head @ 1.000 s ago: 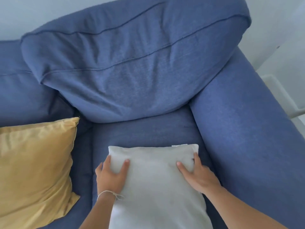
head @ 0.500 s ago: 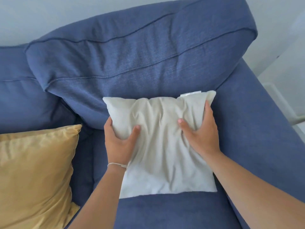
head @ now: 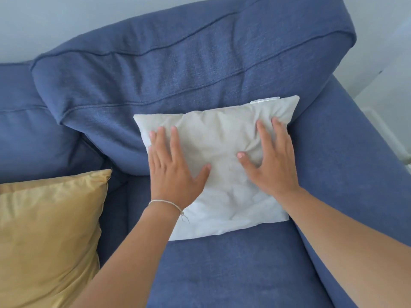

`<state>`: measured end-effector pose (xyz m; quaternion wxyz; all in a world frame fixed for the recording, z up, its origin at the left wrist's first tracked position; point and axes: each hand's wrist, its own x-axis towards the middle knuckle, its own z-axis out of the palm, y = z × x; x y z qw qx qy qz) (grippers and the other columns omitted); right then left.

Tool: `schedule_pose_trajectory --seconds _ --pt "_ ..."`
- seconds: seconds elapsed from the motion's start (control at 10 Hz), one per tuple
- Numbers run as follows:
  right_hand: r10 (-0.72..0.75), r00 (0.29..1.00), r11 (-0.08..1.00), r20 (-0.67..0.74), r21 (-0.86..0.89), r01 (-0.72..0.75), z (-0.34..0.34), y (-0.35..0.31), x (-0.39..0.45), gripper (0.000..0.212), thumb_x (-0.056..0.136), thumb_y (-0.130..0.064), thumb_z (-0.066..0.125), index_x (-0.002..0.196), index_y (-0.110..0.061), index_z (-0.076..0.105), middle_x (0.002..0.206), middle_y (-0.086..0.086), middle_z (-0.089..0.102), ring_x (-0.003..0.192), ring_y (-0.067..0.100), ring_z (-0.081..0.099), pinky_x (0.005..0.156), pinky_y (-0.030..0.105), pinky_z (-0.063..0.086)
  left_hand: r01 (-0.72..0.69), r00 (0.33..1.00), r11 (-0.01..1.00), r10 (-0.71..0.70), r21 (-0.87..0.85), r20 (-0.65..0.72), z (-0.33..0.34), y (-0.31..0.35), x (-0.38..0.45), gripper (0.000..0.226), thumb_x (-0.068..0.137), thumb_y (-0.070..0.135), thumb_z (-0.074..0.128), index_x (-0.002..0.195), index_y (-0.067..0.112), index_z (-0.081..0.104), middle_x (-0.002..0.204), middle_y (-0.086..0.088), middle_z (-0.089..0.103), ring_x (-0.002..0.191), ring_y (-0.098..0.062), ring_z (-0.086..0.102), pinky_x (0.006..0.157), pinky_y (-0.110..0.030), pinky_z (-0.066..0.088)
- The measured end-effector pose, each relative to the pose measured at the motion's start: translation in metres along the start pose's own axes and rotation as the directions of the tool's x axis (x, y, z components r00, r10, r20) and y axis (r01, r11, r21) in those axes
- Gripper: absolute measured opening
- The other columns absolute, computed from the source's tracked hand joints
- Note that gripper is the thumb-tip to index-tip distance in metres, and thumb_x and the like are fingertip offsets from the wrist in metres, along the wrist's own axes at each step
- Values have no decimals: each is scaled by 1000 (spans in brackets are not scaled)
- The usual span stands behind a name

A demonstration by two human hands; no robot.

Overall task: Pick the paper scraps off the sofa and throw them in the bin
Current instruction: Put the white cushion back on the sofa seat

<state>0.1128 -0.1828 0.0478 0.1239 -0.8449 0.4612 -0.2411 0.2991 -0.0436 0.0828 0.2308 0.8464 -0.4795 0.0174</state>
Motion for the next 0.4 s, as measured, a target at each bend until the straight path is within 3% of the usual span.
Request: schedule_pose_trajectory --seconds 0.1,0.4 --pt "28 999 1000 36 0 -28 5 -1 2 85 85 -66 53 153 -23 26 161 14 14 149 36 13 120 49 19 8 996 998 -13 64 89 11 -14 3 106 80 64 59 155 9 8 162 -21 1 150 -38 -7 122 -50 6" --pt "16 996 999 86 -39 -12 -6 -4 -7 84 87 -67 48 154 -23 24 161 14 12 149 34 12 119 51 18 -12 994 1000 14 -26 107 -2 -15 -17 89 83 42 64 153 12 18 161 -20 3 150 -37 -4 122 -47 9"
